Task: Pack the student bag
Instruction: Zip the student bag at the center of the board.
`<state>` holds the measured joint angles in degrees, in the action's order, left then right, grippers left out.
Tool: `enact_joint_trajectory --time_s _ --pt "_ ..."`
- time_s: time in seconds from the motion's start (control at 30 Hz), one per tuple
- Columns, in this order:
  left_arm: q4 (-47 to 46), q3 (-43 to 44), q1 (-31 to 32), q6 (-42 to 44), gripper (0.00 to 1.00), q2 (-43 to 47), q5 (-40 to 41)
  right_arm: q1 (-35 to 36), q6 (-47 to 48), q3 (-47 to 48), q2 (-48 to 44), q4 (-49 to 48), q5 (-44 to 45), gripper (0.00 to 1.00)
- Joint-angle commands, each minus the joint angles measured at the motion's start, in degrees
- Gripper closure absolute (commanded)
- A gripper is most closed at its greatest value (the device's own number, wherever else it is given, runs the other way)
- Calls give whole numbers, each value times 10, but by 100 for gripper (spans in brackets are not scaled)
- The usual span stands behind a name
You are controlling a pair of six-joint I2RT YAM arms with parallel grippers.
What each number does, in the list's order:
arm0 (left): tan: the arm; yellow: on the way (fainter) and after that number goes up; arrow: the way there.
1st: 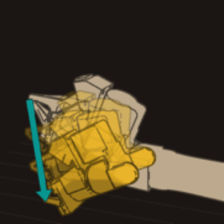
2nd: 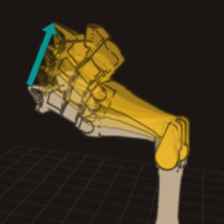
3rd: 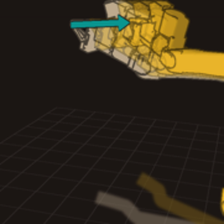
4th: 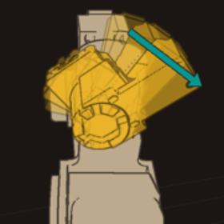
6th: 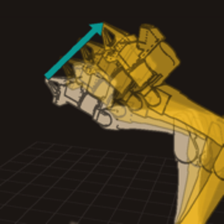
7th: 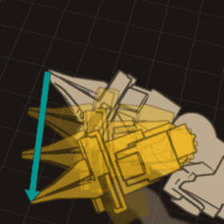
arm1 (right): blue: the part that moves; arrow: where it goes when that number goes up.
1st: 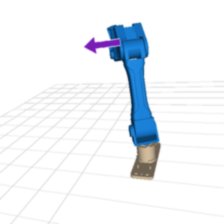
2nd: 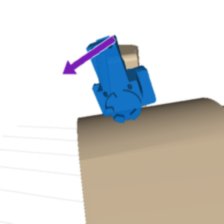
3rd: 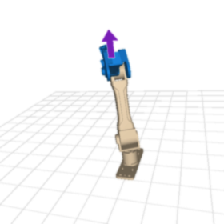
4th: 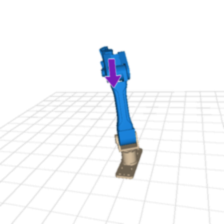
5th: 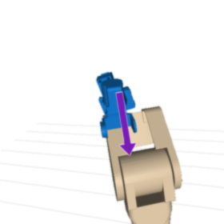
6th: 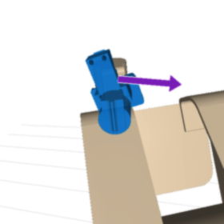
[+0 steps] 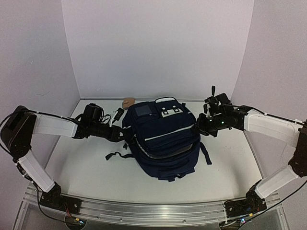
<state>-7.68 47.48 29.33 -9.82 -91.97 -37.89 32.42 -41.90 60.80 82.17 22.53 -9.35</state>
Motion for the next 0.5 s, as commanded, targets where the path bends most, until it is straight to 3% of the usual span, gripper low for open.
enact_joint_trajectory --time_s 0.0,0.47 --pt "-38 38 13 34 70 -25 -11 -20 -1 32 -5 -18 21 100" --pt "-37 83 34 68 76 -103 12 -24 4 34 -8 -20 12 100"
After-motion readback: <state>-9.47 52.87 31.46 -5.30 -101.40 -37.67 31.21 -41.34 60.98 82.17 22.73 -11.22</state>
